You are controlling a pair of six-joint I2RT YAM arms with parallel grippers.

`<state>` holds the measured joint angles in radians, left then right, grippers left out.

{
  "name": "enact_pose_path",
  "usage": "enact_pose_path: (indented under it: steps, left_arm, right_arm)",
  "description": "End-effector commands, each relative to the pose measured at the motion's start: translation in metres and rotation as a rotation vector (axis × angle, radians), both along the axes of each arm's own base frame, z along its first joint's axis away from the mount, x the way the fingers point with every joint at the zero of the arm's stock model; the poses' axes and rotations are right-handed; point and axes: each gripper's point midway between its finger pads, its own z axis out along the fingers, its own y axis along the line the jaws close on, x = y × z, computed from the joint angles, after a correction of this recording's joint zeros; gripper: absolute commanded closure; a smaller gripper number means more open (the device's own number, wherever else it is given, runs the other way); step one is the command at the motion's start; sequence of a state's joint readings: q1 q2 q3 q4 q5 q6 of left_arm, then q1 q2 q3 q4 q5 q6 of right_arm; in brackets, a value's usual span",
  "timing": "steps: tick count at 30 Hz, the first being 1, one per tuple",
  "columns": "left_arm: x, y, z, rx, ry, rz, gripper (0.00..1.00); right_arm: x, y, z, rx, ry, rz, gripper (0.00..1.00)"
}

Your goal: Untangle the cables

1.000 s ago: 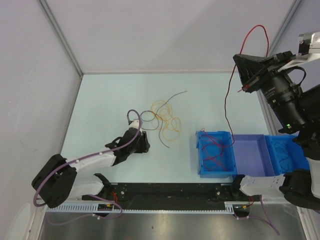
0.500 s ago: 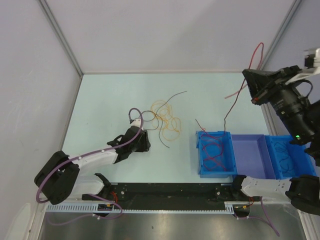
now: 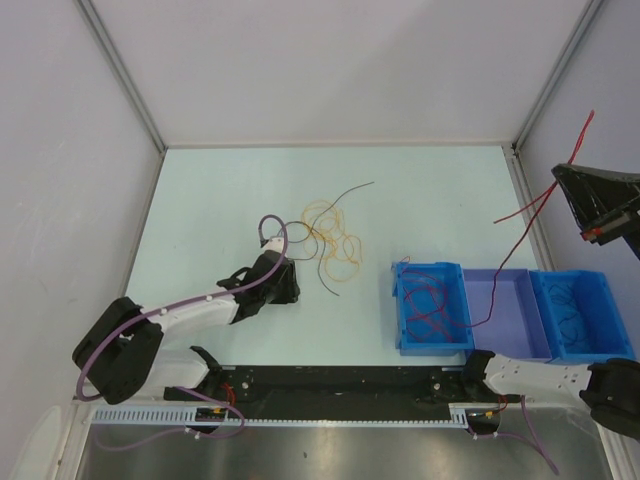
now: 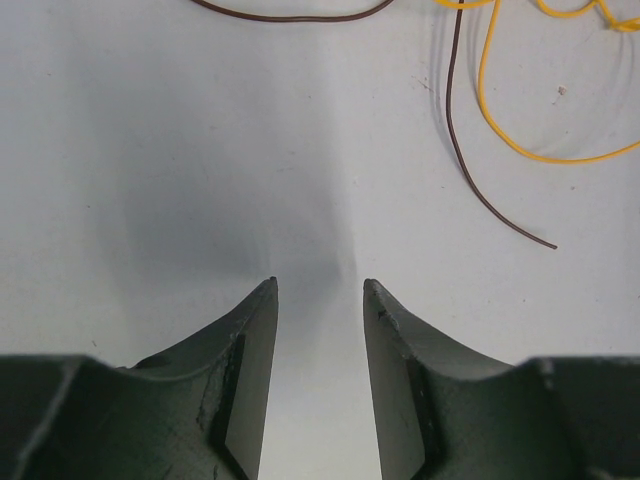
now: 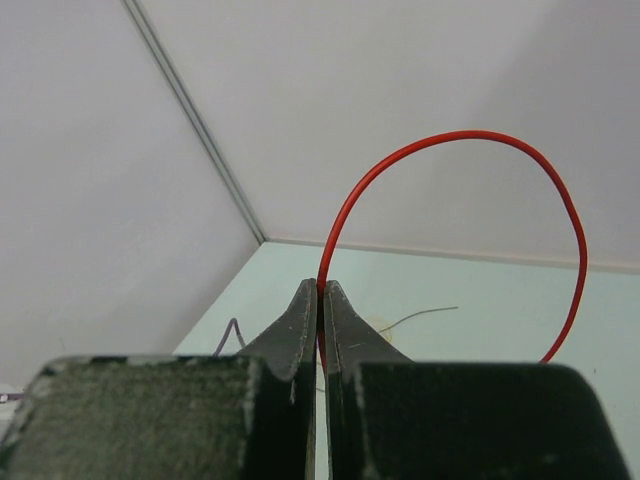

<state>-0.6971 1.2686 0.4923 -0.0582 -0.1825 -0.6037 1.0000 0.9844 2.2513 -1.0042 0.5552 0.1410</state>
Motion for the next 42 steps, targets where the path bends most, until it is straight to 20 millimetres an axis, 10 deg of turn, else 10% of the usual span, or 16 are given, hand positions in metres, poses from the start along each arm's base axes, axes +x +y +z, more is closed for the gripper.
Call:
enact_pose_path:
  steps: [1,21,32,42]
  left_arm:
    - [0.015,-0.005,0.015,-0.021,-0.034,0.040,0.56]
    - [0.014,-0.003,0.015,-0.023,-0.036,0.044,0.57]
    - [0.014,-0.004,0.017,-0.031,-0.043,0.046,0.57]
    - [0.013,-0.003,0.017,-0.038,-0.048,0.041,0.58]
  right_arm:
    - [-0.004,0.006,-0.025,-0.022,0.072,0.039,1.00]
    - [0.072,0.103,-0.142,-0.219,0.271,-0.045,1.00]
    - [0.098,0.069,-0.231,-0.210,0.531,-0.143,1.00]
    - [0.078,0.092,-0.272,-0.216,0.684,0.032,1.00]
